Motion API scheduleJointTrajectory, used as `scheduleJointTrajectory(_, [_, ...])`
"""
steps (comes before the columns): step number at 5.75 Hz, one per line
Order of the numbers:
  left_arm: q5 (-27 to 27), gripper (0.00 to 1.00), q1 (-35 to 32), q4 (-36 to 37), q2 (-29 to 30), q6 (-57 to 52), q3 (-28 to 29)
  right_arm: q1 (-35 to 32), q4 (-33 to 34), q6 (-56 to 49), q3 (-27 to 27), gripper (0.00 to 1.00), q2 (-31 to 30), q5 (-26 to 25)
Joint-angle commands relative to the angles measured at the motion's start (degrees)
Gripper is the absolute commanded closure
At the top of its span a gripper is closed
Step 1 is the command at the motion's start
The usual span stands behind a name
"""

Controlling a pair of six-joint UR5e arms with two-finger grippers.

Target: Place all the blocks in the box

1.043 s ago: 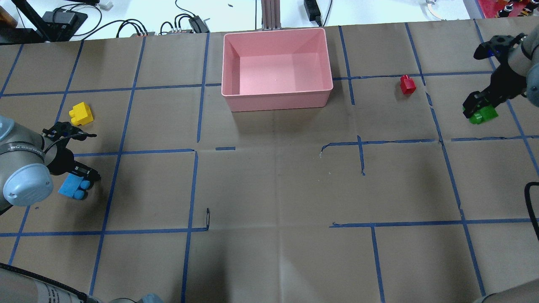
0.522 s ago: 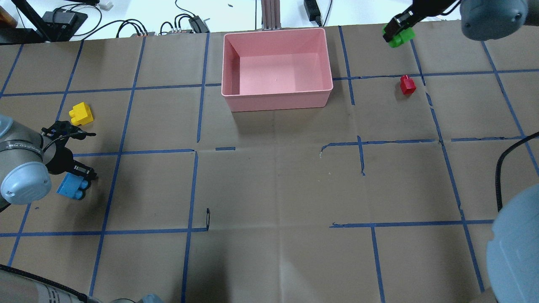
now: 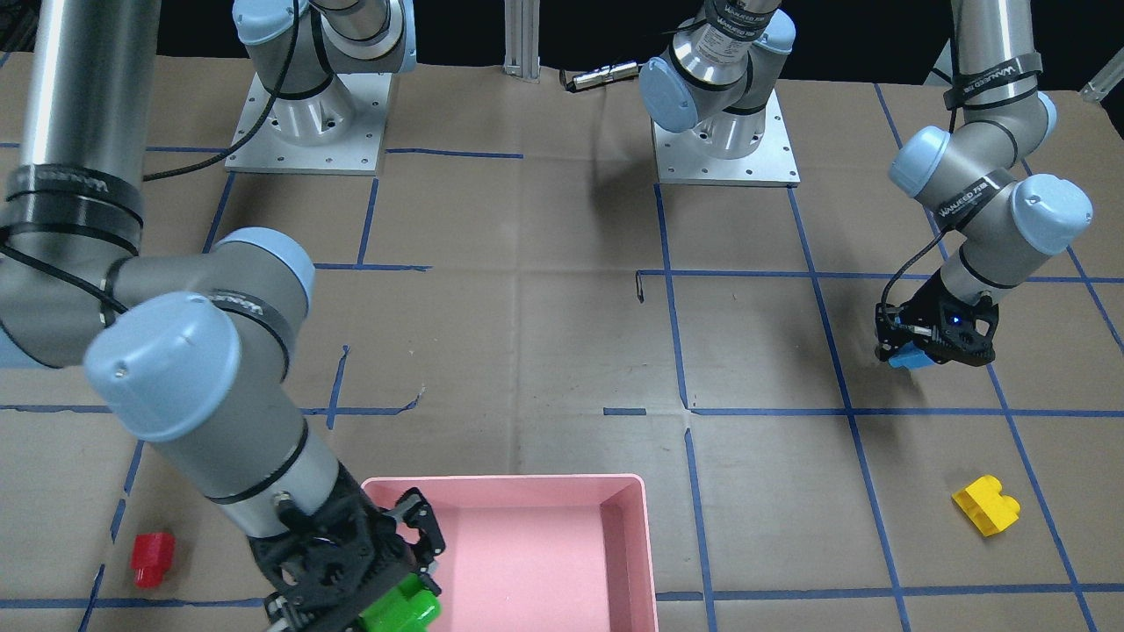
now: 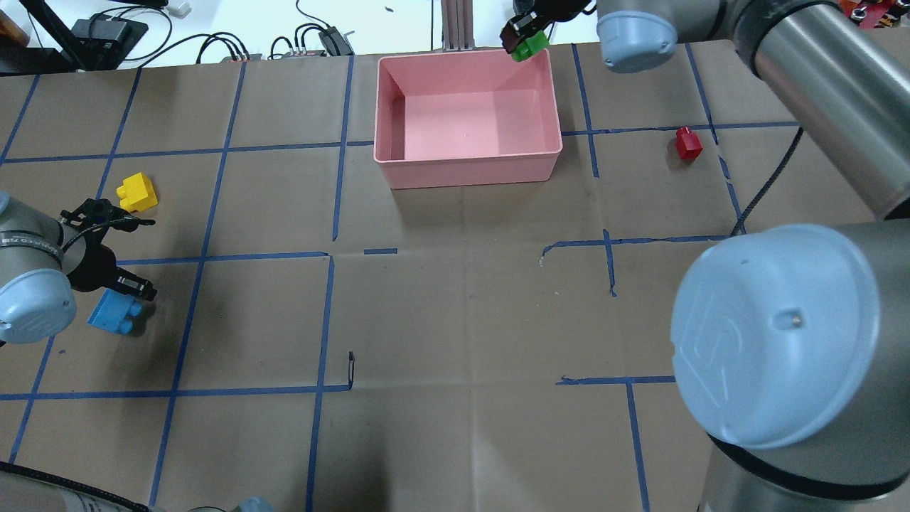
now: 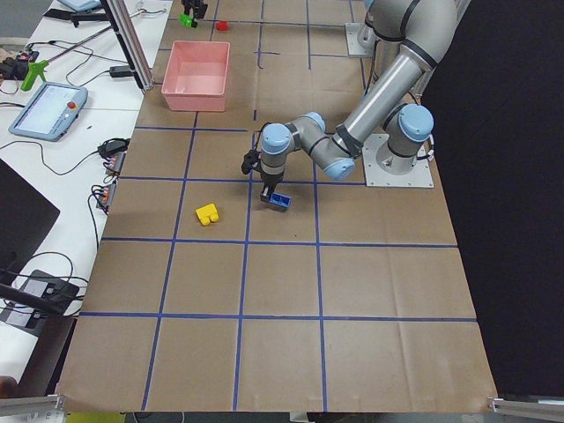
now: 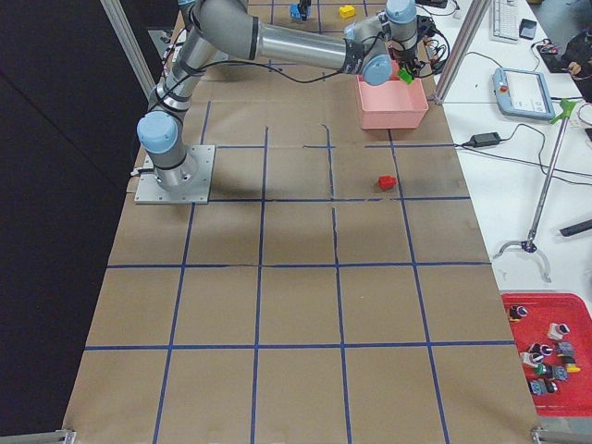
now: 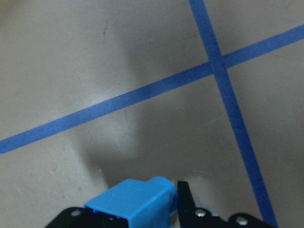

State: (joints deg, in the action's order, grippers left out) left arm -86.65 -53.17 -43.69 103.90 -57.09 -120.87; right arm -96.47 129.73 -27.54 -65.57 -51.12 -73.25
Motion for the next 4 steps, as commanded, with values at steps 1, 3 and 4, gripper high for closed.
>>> scheduleJointTrajectory(1, [0.08,0.92,-0.7,-6.63,-0.9,2.05,6.21,-3.02,1.24,4.07,-0.6,0.56,1.3,-0.66])
scheduleJointTrajectory(3, [0.61,0.92,-7.25,-23.29,0.42,10.71,21.3,-2.94,0.26,3.46,-2.02,0.0,0.94,-0.49])
scheduleJointTrajectory(4, [0.7,0.92,-11.12,-26.15,2.16,15.47,26.34,-2.85,0.18,3.46,-2.02,0.0,0.76,-0.49])
